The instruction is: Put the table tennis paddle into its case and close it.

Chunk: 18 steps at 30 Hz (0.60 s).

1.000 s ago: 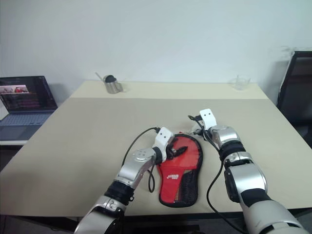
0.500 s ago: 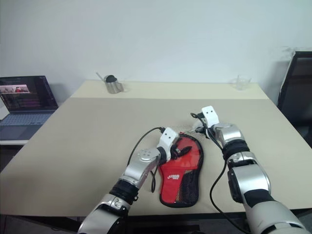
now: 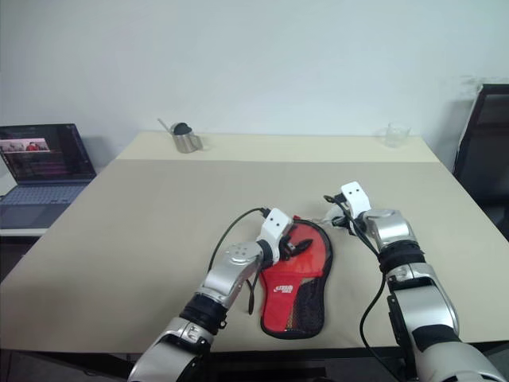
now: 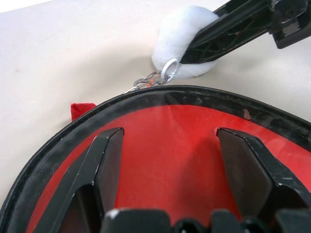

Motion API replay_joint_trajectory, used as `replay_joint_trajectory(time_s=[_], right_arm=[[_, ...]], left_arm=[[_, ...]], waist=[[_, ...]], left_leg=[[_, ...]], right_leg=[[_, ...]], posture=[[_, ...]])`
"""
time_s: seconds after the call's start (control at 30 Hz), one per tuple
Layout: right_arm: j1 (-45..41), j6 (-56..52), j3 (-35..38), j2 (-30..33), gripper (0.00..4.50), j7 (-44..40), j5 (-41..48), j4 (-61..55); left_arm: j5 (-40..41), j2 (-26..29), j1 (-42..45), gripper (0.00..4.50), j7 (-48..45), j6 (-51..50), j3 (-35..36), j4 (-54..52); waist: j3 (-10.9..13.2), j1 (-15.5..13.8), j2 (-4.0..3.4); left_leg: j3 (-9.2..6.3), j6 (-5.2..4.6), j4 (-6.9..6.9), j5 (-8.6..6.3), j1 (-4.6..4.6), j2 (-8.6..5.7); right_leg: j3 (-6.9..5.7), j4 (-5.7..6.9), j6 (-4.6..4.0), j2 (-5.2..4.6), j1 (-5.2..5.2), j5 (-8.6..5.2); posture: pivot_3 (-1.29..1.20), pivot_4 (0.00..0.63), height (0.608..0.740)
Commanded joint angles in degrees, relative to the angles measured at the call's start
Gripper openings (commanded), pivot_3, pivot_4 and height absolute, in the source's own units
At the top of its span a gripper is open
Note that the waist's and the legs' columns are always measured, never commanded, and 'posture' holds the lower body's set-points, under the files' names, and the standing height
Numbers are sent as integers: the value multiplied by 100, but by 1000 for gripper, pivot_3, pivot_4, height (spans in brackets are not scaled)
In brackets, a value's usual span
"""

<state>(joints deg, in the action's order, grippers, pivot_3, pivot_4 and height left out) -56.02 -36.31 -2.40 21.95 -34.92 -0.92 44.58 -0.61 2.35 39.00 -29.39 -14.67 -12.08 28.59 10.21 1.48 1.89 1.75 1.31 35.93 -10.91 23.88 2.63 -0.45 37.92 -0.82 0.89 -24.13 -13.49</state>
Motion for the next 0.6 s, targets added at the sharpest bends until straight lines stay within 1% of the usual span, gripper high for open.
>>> replay_joint_trajectory(time_s=[0.03,0.13,0.33,0.6], right_arm=[[60,-108,18,233,337,12,-16,-272],[184,-178,-63,340,337,-96,-45,-508],[809,-347,-490,734,337,-713,-70,-1607],[1430,-216,-862,1143,336,-1307,-21,-2691]], left_arm=[[-121,4,-225,3337,-11,-228,-159,212],[-135,2,-228,3337,-1,-232,-165,234],[-204,13,-261,3337,1,-188,-216,272],[-221,-18,-266,3337,2,-196,-227,294]], waist=[[0,0,-1],[0,-3,0],[-4,-8,-6],[-7,-9,-9]], left_leg=[[0,0,0,0,0,0],[0,0,0,0,1,-1],[-1,0,-2,-1,1,-4],[-3,0,-2,-1,-1,-5]], right_leg=[[0,0,0,0,0,0],[0,-1,0,0,1,0],[-2,-7,1,0,2,-1],[-7,-9,1,1,4,-1]], posture=[[0,150,740],[0,150,740],[0,150,740],[0,150,740]])
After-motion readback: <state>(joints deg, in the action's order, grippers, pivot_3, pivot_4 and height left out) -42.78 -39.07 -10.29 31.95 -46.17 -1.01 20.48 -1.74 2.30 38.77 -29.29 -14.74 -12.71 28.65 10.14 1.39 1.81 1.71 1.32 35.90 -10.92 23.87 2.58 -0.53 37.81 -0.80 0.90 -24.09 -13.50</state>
